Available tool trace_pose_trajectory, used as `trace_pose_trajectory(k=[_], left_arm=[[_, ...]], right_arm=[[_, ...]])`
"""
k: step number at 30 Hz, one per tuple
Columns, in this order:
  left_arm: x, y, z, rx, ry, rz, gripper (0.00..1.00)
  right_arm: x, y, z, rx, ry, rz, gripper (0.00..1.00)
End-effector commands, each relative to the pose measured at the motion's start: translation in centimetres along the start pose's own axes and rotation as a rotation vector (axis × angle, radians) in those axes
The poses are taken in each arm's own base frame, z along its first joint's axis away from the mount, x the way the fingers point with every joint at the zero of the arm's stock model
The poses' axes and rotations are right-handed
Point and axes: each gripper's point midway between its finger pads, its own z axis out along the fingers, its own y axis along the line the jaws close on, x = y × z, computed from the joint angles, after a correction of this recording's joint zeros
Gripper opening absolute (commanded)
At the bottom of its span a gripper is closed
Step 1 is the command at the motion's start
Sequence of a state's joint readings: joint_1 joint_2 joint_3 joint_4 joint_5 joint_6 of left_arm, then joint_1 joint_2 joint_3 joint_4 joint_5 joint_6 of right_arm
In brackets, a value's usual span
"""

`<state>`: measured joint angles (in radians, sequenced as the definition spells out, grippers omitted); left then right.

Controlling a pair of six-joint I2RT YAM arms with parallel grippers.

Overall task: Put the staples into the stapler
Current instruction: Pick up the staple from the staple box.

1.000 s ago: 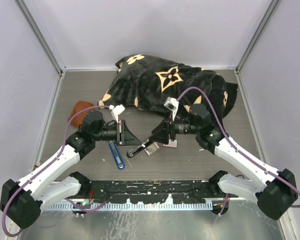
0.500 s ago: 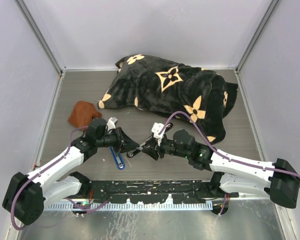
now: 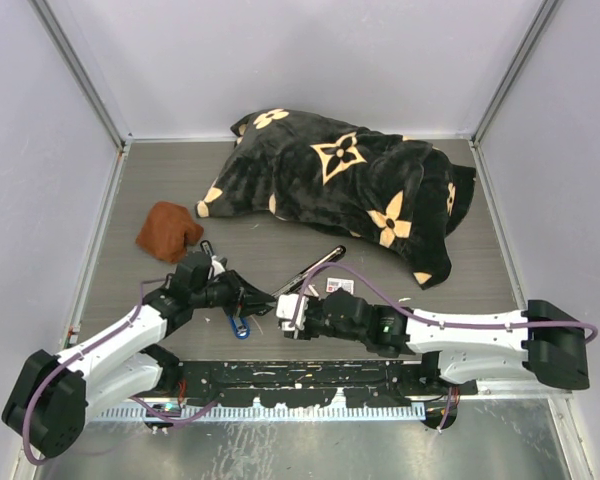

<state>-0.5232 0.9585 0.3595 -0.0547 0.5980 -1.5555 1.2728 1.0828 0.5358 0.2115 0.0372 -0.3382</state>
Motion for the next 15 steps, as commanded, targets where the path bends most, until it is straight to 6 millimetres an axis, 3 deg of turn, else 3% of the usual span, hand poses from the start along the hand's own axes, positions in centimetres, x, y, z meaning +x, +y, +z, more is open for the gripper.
trace_pose_trajectory(k=[1,15], left_arm=[[0.1,-2.1,-0.5,0.086,-0.011,0.002,0.13],[0.2,-2.0,-0.6,0.086,-0.01,-0.002,0.13]], right_arm=[[-1.0,-0.9,0.8,0.081,-0.02,-0.121,0.48],[-0.7,-2.8,1.3,0.232,0.004,-0.228,0.47]])
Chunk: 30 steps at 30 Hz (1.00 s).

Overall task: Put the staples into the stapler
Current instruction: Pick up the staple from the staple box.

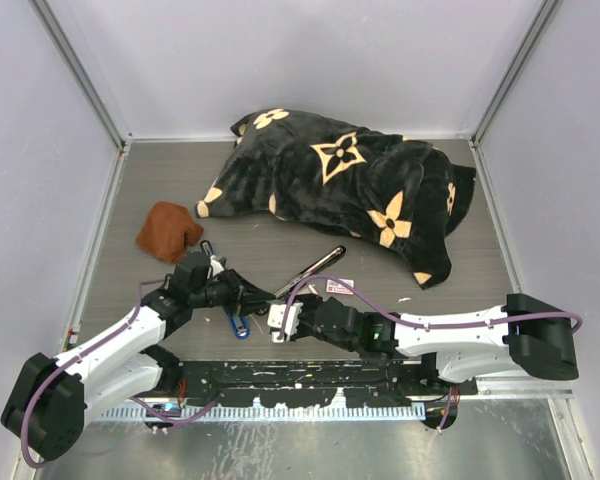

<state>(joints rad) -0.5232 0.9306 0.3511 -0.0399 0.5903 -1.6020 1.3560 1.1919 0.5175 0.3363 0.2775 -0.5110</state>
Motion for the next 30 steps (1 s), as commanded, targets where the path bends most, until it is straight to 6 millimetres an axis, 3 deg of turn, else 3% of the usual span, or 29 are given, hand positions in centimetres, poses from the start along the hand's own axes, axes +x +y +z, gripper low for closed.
trace_pose_trajectory(k=[1,22,30], left_arm=[[0.2,-1.5,-0.3,0.059,0.001,0.025,0.13],[0.3,-1.4,-0.3,0.06,0.007,0.024,0.12],[0.3,-1.3,-0.3,0.058,0.012,0.023,0.12]], right_arm=[[-1.5,-1.7,0.3,0.083,-0.046,-0.029,0.47],[-1.6,-2.2,2.3,0.112,0.005,-0.102,0.48],[-1.7,-2.2,2.7,0.116,0.014,-0.118,0.43]])
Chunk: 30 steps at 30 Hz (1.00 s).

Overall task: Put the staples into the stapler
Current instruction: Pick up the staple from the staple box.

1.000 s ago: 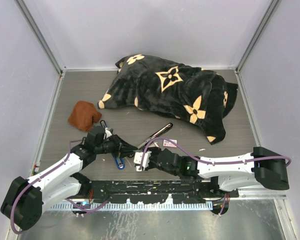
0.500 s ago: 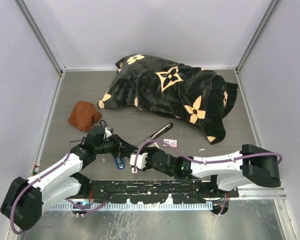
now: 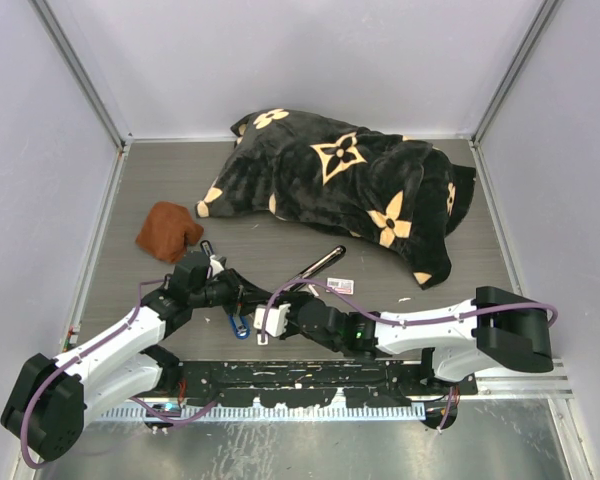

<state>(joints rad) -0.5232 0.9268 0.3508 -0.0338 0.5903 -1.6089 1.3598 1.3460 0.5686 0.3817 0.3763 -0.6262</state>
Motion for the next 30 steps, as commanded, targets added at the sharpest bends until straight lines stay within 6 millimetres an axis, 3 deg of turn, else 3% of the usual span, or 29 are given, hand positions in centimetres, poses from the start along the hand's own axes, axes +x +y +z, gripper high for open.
trace_pose_trajectory(k=[1,17,24,27,30], left_arm=[[0.27,-1.04,-0.2,0.048,0.013,0.022,0.12],[0.26,-1.05,-0.09,0.045,0.017,0.017,0.12],[0.3,-0.93,-0.08,0.042,0.021,0.016,0.13],[0.28,-0.93,-0.06,0.041,0.02,0.016,0.17],[0.31,-0.88,-0.07,0.042,0.021,0.017,0.27]], right_arm=[[-3.1,-2.17,0.31,0.069,-0.075,0.02,0.43],[-3.08,-1.76,0.89,0.056,-0.067,-0.012,0.39],[-3.06,-2.13,0.99,0.083,-0.054,-0.015,0.24],[-3.11,-2.33,0.91,0.094,-0.052,-0.007,0.21],[-3.03,-2.28,0.85,0.09,-0.046,0.006,0.2]])
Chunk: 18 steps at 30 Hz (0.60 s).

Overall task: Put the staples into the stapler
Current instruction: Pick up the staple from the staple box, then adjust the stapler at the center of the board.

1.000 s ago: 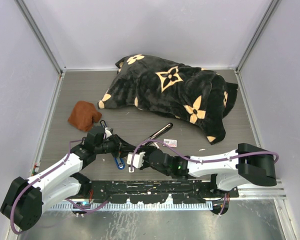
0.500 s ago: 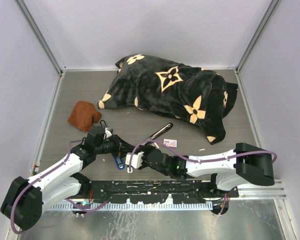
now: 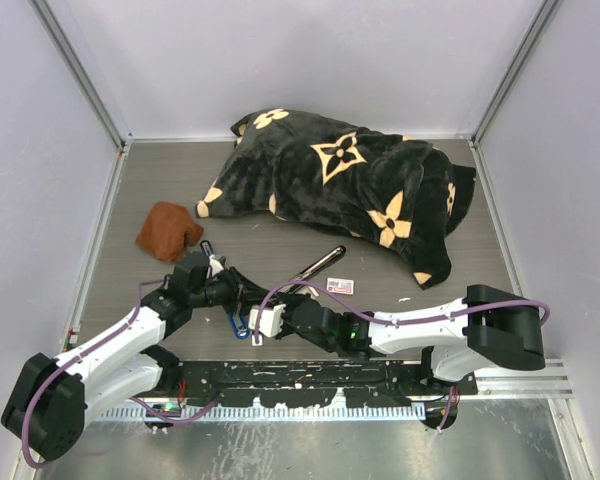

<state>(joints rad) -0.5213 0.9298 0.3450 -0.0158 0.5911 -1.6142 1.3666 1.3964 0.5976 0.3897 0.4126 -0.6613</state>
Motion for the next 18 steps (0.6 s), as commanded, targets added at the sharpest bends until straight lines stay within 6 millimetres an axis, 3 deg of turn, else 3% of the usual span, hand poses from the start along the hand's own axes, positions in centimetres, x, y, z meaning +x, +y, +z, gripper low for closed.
trace_pose_trajectory(k=[1,10,18], left_arm=[[0.4,-0.8,-0.1,0.037,0.021,0.02,0.3],[-0.9,-1.6,-1.2,0.057,-0.074,0.109,0.74],[-3.0,0.1,-2.8,-0.058,-0.232,0.214,0.78]], right_arm=[[-3.1,-2.3,0.0,0.073,-0.072,0.059,0.19],[-2.6,-2.1,-1.7,0.051,-0.075,0.169,0.18],[-0.2,-2.2,-3.8,0.027,-0.045,0.398,0.19]])
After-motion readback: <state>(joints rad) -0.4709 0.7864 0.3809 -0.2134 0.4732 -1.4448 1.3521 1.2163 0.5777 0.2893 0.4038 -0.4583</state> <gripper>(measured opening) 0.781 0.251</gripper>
